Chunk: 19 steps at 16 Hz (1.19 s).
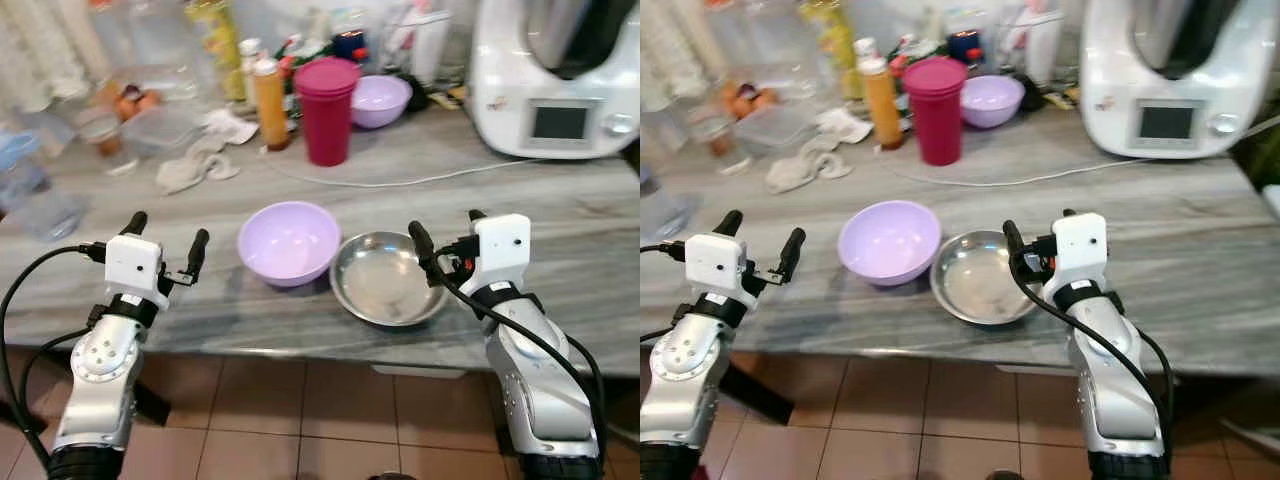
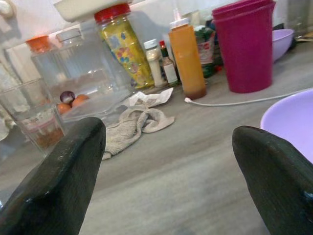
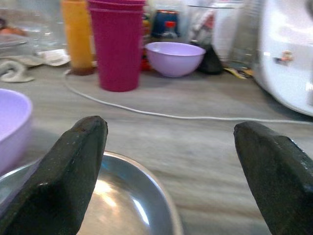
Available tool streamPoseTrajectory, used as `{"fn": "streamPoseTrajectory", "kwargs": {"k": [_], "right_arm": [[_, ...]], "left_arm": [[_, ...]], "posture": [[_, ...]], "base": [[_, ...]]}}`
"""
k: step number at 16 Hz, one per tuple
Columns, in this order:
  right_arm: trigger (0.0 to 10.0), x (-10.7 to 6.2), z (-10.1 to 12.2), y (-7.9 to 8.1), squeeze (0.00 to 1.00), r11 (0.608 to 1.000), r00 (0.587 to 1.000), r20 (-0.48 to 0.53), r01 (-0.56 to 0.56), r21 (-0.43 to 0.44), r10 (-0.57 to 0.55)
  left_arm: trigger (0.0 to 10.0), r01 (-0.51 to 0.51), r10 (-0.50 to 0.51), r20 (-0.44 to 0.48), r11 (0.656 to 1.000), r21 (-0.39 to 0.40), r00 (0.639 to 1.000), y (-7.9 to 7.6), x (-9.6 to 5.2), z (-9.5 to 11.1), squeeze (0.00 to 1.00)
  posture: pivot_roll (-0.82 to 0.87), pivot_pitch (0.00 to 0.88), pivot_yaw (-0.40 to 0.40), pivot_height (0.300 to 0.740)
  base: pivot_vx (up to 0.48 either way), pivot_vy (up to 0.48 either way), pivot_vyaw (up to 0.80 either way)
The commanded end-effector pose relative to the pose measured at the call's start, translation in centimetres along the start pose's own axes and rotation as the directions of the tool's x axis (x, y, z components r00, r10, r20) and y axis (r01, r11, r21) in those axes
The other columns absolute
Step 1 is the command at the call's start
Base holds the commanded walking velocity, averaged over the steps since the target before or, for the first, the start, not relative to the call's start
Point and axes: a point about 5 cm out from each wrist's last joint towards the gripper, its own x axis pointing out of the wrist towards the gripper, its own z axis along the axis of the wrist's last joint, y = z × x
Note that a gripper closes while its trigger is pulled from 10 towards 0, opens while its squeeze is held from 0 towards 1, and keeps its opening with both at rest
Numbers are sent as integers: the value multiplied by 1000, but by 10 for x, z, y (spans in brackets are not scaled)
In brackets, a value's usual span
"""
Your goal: Setting the table
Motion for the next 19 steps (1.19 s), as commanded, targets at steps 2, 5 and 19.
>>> {"fn": "streamPoseTrajectory", "kwargs": {"k": [2, 5, 19], "right_arm": [[10000, -3, 4, 3, 0, 1000, 999, 34, 18, 14, -19], [10000, -3, 4, 8, 0, 1000, 999, 38, 15, 21, -15], [10000, 0, 3, 8, 0, 999, 999, 40, 25, 34, -26]], "left_arm": [[10000, -75, 75, -39, 997, 0, 996, -3, 2, -4, 0], [10000, -105, 105, -49, 994, -13, 993, -8, 4, -4, 0], [10000, -124, 122, -64, 992, -20, 990, -16, 10, -2, 0]], "posture": [[-235, 68, 82, 740], [-234, 66, 83, 740], [-237, 63, 82, 740]], "base": [[0, 0, -619], [0, 0, 0], [-188, 0, 0]]}}
